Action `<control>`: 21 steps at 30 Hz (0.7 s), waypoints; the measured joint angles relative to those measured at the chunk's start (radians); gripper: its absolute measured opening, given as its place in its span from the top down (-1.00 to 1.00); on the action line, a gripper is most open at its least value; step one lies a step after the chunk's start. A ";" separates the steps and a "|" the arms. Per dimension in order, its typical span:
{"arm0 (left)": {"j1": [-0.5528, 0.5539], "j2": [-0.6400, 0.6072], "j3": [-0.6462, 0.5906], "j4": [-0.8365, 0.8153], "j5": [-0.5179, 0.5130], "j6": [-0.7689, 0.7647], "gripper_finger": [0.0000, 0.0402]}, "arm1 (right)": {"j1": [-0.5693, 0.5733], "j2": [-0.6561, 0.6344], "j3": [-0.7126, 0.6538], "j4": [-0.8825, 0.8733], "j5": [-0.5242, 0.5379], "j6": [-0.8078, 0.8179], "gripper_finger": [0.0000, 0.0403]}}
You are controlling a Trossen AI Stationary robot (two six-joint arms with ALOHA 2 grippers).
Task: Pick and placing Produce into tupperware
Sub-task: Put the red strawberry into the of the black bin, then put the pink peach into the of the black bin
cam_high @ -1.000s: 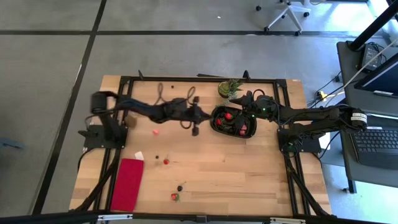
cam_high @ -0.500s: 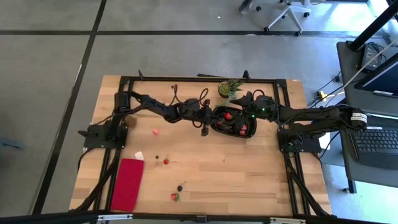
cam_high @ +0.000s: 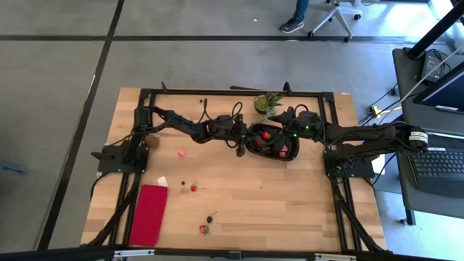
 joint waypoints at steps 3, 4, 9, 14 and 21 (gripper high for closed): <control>0.000 0.000 0.000 -0.001 0.019 -0.001 0.52 | 0.000 0.000 0.000 0.000 0.000 0.000 -0.33; 0.000 0.000 0.000 0.001 0.031 -0.001 0.43 | 0.000 0.000 0.000 0.000 0.000 0.000 -0.33; -0.003 -0.031 -0.001 -0.004 0.066 0.002 -0.03 | 0.000 0.000 0.000 -0.005 0.000 0.000 -0.33; 0.020 -0.150 -0.001 -0.243 0.059 0.058 -0.28 | 0.000 0.000 0.000 -0.050 0.000 0.004 -0.33; 0.048 -0.410 -0.001 -0.836 -0.097 0.121 -0.32 | 0.000 0.000 0.000 -0.066 0.000 0.004 -0.33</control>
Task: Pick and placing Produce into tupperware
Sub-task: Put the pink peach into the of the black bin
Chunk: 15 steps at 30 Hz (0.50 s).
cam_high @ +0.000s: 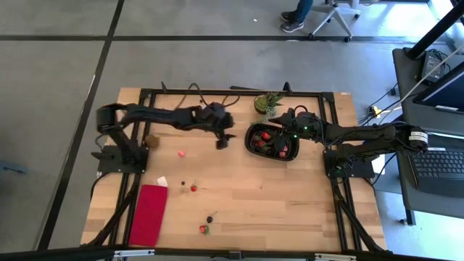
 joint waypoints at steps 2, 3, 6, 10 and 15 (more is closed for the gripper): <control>0.000 -0.061 0.000 -0.165 -0.053 0.006 -0.31 | 0.000 0.000 0.000 0.000 0.000 0.000 -0.33; 0.000 -0.088 0.000 -0.234 -0.070 0.000 -0.31 | 0.000 0.000 0.000 0.000 0.000 0.000 -0.33; 0.000 -0.161 -0.005 -0.423 -0.079 -0.052 -0.31 | 0.000 0.000 0.000 0.000 0.000 0.000 -0.33; 0.000 -0.253 -0.078 -0.513 -0.077 -0.169 -0.31 | 0.000 0.000 0.000 0.000 0.000 0.000 -0.33; 0.000 -0.352 -0.203 -0.519 -0.076 -0.333 -0.31 | 0.000 0.000 0.000 -0.001 0.000 0.001 -0.33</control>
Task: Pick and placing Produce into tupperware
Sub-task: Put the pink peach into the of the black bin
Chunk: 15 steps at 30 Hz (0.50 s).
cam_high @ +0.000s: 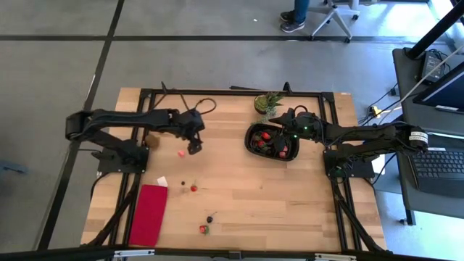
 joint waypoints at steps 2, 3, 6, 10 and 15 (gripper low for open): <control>-0.005 -0.027 -0.041 -0.001 0.000 -0.072 -0.31 | 0.000 0.000 0.000 0.000 0.000 0.001 -0.33; -0.007 -0.037 -0.059 -0.005 0.001 -0.108 -0.31 | 0.000 0.000 0.000 0.000 0.000 0.001 -0.33; -0.012 -0.059 -0.096 -0.019 0.001 -0.206 -0.31 | 0.000 0.000 0.000 0.000 0.000 0.002 -0.33; -0.012 -0.063 -0.119 -0.030 -0.002 -0.288 -0.31 | 0.000 0.000 0.000 0.000 0.000 0.002 -0.33; -0.025 -0.063 -0.138 -0.048 -0.003 -0.361 -0.30 | 0.000 0.000 0.000 0.001 0.000 0.002 -0.33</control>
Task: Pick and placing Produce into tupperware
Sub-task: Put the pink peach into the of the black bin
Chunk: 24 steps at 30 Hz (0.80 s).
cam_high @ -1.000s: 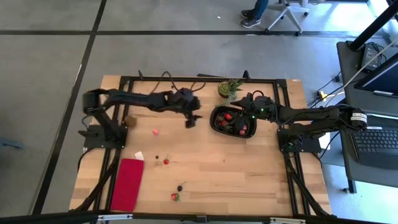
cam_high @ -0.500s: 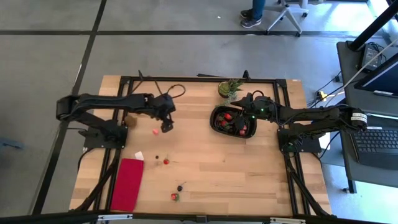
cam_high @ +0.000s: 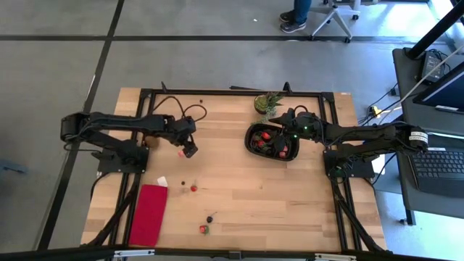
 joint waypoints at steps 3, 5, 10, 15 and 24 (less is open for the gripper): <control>-0.021 0.000 0.000 -0.047 0.000 -0.044 -0.30 | 0.000 0.000 0.000 0.000 0.000 0.000 -0.33; -0.033 0.000 0.000 -0.075 -0.002 -0.066 -0.30 | 0.000 0.000 0.000 0.000 0.000 0.000 -0.33; -0.061 0.014 0.000 -0.106 -0.057 -0.106 -0.30 | 0.000 0.000 0.000 0.000 0.000 0.000 -0.33; -0.097 0.078 0.000 -0.112 -0.052 -0.127 -0.30 | 0.000 0.000 0.000 0.000 0.000 0.000 -0.33; -0.111 0.199 0.000 -0.114 -0.009 -0.158 -0.30 | 0.000 0.000 0.000 -0.001 0.000 0.007 -0.33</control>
